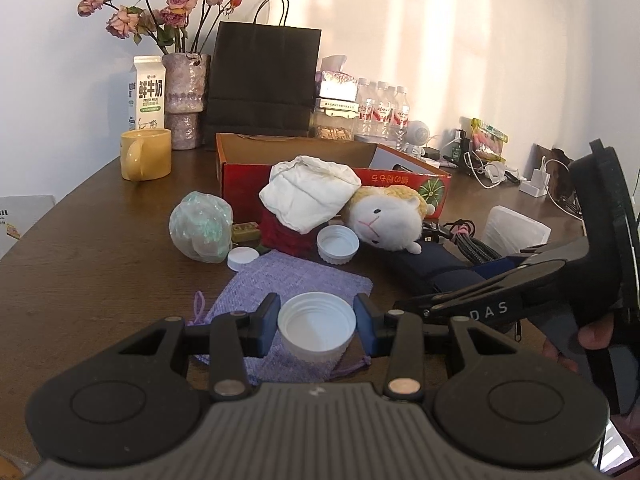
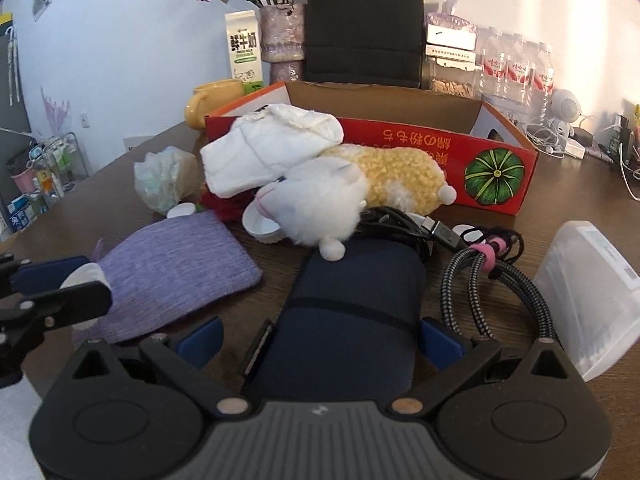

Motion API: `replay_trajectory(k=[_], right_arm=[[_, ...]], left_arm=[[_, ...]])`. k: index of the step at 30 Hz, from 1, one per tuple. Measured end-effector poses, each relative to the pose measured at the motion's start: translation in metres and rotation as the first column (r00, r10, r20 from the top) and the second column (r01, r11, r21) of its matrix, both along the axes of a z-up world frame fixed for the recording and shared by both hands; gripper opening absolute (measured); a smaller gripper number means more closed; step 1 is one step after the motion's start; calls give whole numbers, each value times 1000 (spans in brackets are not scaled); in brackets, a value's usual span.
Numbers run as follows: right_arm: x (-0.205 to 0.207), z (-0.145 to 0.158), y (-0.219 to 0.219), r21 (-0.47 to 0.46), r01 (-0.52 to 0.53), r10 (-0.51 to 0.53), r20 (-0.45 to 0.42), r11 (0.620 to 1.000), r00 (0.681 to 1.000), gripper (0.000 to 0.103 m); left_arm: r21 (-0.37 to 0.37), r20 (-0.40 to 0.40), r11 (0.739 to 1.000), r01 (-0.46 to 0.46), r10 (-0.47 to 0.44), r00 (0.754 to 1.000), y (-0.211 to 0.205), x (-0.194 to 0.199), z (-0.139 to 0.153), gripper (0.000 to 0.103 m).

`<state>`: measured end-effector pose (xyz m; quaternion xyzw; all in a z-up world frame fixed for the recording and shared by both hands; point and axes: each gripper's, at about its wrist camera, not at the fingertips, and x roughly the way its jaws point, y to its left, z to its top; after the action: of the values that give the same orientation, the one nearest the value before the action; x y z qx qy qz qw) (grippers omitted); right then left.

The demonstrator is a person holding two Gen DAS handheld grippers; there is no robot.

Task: Organize objects
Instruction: 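Grasp the navy glasses case with the right gripper while the left gripper holds the lid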

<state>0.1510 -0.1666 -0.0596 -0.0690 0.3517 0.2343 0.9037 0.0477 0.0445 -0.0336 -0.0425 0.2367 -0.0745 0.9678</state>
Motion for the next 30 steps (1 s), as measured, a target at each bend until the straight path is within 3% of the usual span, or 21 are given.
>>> replay_trajectory(k=[20,22,24,30], right_arm=[[10,-7,-1,-18,33,-32,33,999,999,102],[10,-6,-3,-11,27,-26,37,1000,999,97],[8,-3,-6,-7,23,-22,49,1000,999,76],[-4,0,-23,9,-26,25,55,1000,998,68]], left_arm=[[-10,-33,1000,12,-12,999,0,12,-7,41],[-8,-28,1000,17,-17,999,-2,11,-5,41],[-5,-26,1000,16,-16,1000,-2,10,-4,41],[6,-25,1000,2,-2,1000,-2,8,-2,41]])
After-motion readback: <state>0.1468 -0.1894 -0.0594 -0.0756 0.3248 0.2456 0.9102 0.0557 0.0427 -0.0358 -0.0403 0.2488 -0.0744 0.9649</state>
